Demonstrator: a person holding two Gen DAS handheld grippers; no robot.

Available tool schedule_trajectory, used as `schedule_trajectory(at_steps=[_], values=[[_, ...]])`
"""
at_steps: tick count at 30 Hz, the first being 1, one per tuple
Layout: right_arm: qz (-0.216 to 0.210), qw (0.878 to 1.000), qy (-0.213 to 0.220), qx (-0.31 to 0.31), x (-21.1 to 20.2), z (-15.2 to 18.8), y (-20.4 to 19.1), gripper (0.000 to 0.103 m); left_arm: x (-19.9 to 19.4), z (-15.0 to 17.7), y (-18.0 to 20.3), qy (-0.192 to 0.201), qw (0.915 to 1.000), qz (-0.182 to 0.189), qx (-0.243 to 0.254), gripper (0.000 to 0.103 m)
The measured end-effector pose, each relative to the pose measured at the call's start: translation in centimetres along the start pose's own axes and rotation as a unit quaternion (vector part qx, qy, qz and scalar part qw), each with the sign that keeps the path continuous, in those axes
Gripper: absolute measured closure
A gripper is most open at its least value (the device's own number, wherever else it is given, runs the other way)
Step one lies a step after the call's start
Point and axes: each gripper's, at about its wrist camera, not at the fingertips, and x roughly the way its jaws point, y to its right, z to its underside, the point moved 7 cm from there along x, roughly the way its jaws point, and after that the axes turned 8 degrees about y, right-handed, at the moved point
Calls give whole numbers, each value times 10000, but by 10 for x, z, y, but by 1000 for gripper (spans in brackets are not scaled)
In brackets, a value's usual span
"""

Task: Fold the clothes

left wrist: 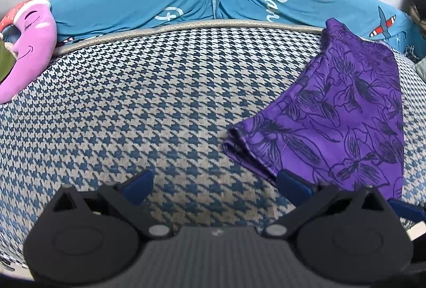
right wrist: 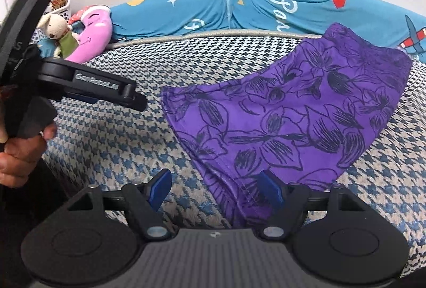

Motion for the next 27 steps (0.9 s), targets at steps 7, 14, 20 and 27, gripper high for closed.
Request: schedule_trajectory(at_steps=[7,14,20,27], values=[[19,9997,202,107,-11,-6,3,30,-1,12,2,-20,9999,-30,117,0],[-11,9997,222,-74,-13,-9,-2,31,-1,14,1,-10,10000,38,50,1],[-125,9996,127,-238,-8,-15,-6,31,4,10,1,-28,9999,127,0,1],[-257,9987,119,-417,-4,-32,-1,31,11,0,0,-7,9999,141,-13,0]])
